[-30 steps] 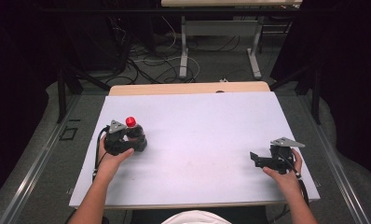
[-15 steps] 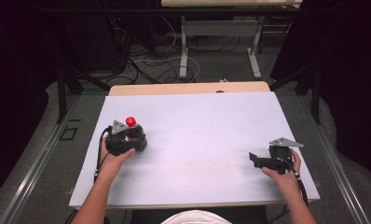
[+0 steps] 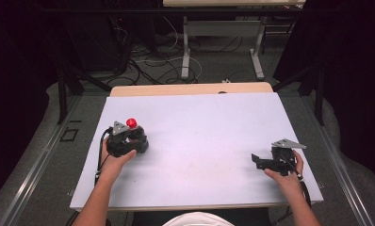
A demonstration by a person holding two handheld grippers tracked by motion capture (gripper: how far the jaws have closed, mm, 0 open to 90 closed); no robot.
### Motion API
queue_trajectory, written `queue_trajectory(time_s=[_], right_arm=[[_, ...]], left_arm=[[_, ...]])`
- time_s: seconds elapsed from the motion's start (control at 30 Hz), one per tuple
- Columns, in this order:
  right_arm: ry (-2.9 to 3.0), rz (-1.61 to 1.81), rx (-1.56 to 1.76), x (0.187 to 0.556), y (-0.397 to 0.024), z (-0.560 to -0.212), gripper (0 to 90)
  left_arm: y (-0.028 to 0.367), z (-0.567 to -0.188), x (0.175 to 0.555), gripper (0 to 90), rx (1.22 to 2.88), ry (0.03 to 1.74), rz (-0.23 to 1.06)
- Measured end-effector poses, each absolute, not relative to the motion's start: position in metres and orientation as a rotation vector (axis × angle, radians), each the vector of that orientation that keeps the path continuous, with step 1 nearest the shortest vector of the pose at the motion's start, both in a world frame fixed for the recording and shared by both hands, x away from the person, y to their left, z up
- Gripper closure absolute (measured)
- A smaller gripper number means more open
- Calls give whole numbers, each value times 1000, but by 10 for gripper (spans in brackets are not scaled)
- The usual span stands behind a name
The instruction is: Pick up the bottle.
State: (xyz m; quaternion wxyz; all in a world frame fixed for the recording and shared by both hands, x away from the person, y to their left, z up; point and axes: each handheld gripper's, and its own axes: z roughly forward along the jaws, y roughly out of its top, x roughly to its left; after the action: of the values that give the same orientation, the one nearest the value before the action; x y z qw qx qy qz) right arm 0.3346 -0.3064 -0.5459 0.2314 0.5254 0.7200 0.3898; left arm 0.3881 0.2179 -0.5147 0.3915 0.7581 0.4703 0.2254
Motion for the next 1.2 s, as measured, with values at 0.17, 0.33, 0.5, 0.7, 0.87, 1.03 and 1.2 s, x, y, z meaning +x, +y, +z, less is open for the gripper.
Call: queue_trajectory(time_s=[0.17,0.33,0.5,0.7,0.87,1.03,1.2], right_arm=[[1981,1070,1445,335,-306,-546,79],[1981,1074,1444,334,-306,-546,79],[1988,1069,1429,334,-305,-545,79],[1988,1071,1428,334,-304,-545,79],[1991,1073,1423,333,-303,-544,83],[1994,1072,1416,333,-302,-543,90],[1999,1077,1403,332,-299,-541,100]], left_arm=[[216,-510,385,292,1963,1190,563],[212,-503,380,292,1982,1170,552],[208,-498,375,292,1994,1145,536],[199,-491,367,292,2013,1103,506],[189,-487,361,293,2056,1054,494],[171,-484,354,292,2078,989,473],[156,-483,349,293,2097,934,439]])
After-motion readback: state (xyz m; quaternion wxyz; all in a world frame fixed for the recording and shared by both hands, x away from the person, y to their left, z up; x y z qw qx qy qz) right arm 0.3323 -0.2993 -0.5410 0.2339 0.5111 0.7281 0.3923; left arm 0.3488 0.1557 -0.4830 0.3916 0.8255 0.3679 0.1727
